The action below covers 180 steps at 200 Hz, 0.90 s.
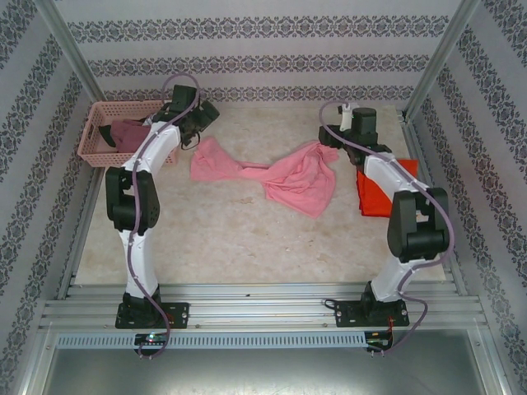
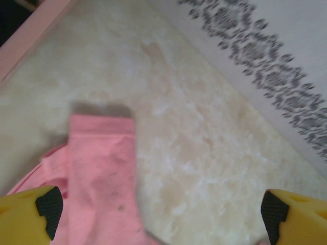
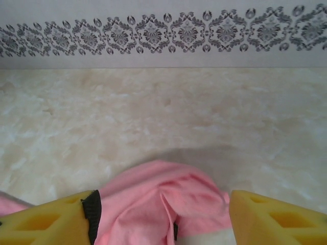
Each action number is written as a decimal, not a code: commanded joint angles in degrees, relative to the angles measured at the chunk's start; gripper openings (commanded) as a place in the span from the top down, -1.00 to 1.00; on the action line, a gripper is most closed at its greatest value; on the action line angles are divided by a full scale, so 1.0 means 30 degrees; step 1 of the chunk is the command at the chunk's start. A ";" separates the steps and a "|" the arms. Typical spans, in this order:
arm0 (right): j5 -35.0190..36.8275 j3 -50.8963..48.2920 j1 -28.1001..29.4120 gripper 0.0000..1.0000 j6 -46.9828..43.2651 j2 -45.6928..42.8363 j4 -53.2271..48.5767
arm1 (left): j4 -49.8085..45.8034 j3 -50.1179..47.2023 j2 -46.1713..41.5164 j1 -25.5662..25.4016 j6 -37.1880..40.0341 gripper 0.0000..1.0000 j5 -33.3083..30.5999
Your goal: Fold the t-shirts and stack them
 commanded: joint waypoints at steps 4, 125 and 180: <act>0.0465 -0.2195 0.0605 -0.37 0.0792 -0.2212 0.0399 | 0.0757 -0.3290 -0.1286 0.0248 -0.0302 -0.93 -0.0604; 0.0810 -0.9146 0.3915 -0.39 0.4450 -0.5476 0.0500 | 0.0246 0.0400 0.3894 0.0808 -0.1188 0.50 -0.0595; 0.0994 -0.8639 0.3908 -0.40 0.4071 -0.5383 0.0170 | 0.0180 0.0625 0.4463 0.0863 -0.2302 0.47 0.0254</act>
